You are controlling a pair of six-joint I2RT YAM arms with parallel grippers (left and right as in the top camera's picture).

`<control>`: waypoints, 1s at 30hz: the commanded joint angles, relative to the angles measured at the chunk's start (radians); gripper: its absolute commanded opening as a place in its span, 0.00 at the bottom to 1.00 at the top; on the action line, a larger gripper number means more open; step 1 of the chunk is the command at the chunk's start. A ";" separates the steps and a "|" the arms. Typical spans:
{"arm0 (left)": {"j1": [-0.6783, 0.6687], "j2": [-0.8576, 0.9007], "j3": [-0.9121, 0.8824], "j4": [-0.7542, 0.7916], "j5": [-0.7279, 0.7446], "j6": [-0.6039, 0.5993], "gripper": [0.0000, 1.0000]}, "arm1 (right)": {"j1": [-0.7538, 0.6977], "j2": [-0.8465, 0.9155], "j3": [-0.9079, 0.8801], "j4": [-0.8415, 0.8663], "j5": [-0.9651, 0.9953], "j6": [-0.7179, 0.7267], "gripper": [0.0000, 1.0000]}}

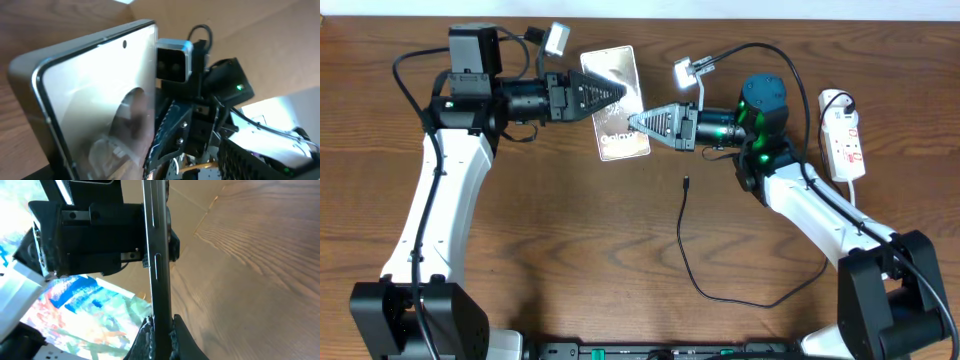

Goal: Plug charger to phone and switch on socket

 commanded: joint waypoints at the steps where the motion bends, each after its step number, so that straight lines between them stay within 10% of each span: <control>1: -0.020 -0.017 0.011 0.011 0.196 0.005 0.72 | 0.009 -0.004 0.019 -0.004 0.065 0.061 0.01; 23: -0.059 -0.017 0.011 0.008 0.206 0.006 0.36 | 0.012 -0.003 0.019 0.112 0.144 0.149 0.01; 27: -0.058 -0.017 0.011 0.008 0.206 0.006 0.08 | 0.017 -0.003 0.019 0.111 0.139 0.148 0.01; 30: -0.058 -0.017 0.011 0.007 0.176 0.005 0.08 | 0.017 -0.003 0.019 0.110 0.129 0.143 0.01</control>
